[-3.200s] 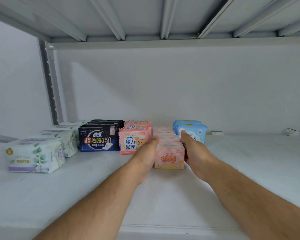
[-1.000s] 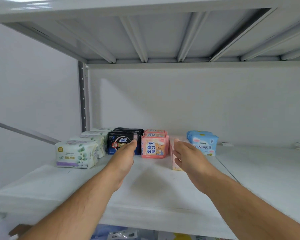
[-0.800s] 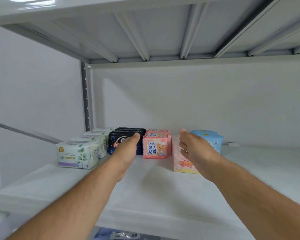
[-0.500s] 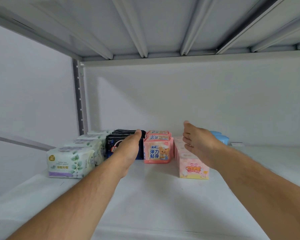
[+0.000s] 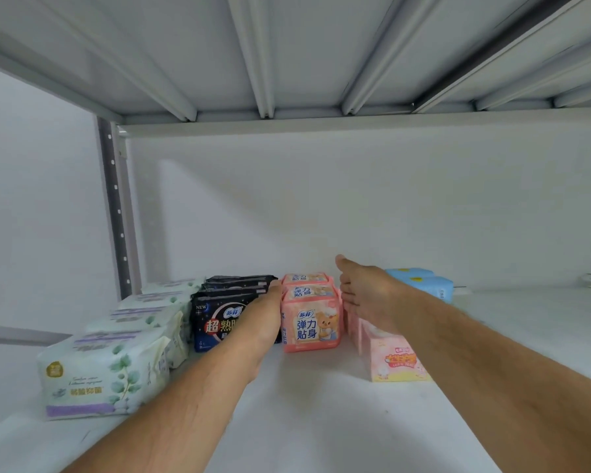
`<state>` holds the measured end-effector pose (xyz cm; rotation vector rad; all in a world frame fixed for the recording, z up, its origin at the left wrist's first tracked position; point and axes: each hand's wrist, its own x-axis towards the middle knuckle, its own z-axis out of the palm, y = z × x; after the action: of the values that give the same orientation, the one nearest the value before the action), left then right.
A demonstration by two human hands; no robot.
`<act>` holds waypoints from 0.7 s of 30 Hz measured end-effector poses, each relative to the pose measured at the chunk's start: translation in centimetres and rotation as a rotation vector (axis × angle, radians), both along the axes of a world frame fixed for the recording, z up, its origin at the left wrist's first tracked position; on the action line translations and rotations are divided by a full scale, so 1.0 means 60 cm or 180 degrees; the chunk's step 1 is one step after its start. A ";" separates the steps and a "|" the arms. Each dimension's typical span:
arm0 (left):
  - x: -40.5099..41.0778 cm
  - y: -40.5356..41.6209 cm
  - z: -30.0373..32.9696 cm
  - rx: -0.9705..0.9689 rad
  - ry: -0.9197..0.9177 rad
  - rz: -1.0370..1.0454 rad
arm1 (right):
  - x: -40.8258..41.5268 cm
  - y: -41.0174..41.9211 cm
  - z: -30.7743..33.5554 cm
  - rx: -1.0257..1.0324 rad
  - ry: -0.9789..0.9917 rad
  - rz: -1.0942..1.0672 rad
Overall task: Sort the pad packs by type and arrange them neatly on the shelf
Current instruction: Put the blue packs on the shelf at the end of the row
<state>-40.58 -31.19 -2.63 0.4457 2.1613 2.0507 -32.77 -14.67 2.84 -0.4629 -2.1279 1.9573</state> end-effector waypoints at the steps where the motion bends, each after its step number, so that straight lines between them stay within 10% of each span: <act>1: -0.008 0.003 -0.005 0.0011 -0.0033 -0.0081 | -0.005 -0.003 0.000 0.0004 -0.0038 0.0072; 13: 0.003 0.009 -0.005 -0.0200 -0.0078 -0.0326 | -0.022 0.018 -0.005 -0.0003 0.0056 0.0157; 21: 0.006 -0.091 -0.012 -0.0165 0.0219 0.0940 | -0.031 -0.016 0.002 0.0290 0.0469 0.0280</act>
<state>-40.20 -36.68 -3.37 0.2027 2.4422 2.1429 -34.62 -15.66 2.97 -0.2054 -2.1657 1.8663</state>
